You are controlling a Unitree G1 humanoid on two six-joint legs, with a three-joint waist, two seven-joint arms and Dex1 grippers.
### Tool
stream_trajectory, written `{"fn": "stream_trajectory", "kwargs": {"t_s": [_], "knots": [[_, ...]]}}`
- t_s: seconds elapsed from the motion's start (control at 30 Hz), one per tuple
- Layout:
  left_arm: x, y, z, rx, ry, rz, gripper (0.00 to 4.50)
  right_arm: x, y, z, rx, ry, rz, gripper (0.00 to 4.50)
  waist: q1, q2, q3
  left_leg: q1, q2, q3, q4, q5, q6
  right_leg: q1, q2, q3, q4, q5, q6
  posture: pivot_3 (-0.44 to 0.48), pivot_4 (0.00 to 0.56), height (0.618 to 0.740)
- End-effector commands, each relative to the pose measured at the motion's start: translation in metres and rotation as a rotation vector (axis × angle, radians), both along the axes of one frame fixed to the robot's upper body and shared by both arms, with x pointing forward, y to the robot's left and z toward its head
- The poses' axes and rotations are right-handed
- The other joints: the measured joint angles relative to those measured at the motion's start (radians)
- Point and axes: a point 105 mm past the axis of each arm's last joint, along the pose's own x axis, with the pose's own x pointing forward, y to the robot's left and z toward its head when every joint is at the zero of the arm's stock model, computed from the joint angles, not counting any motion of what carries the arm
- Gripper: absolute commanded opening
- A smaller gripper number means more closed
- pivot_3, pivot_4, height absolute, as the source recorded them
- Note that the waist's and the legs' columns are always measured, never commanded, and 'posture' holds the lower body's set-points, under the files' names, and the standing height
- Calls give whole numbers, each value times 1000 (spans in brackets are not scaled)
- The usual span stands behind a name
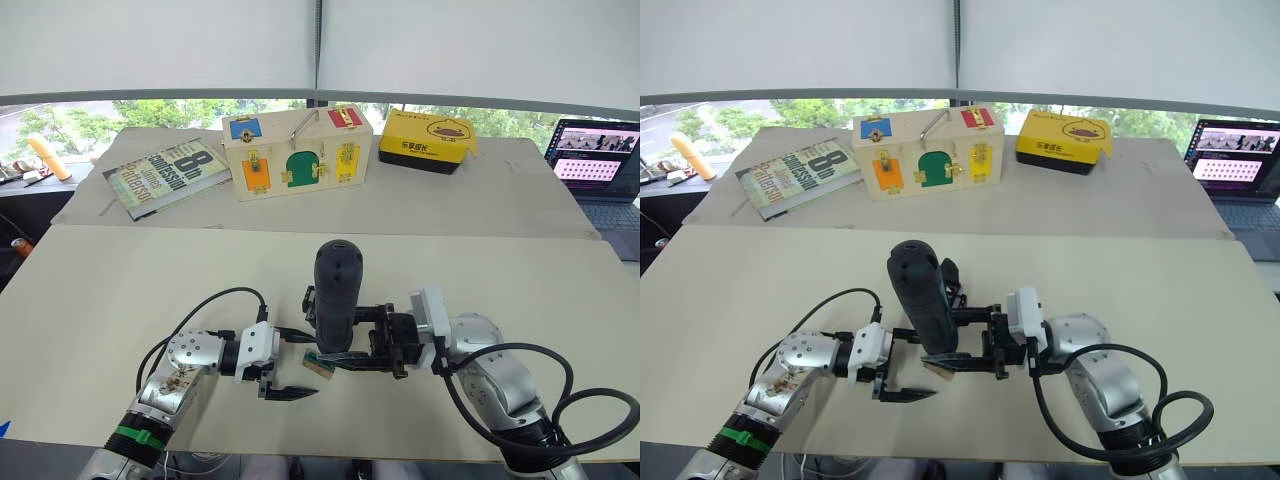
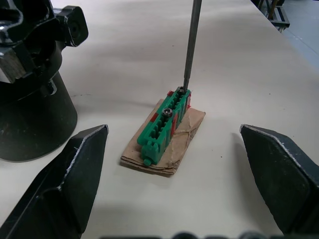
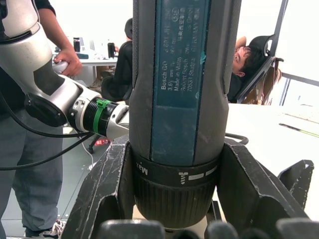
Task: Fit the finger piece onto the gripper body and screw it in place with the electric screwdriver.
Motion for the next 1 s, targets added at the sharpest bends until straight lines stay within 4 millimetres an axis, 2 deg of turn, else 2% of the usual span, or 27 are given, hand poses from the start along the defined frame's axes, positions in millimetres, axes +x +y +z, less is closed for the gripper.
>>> {"fn": "stream_trajectory", "kwargs": {"t_s": [0.03, 1.0], "knots": [[-9, 0, -17, 34, 78, -2, 4500, -4, -2, 14, 50, -45, 13, 1897, 0, 0, 0, 0, 0, 0, 0, 0, 0, 0, 0, 0, 0, 0, 0, 0, 150, 740], [-10, 0, -18, 36, 82, -6, 4500, -4, -2, 14, 55, -37, 9, 1897, 0, 0, 0, 0, 0, 0, 0, 0, 0, 0, 0, 0, 0, 0, 0, 0, 150, 740]]}}
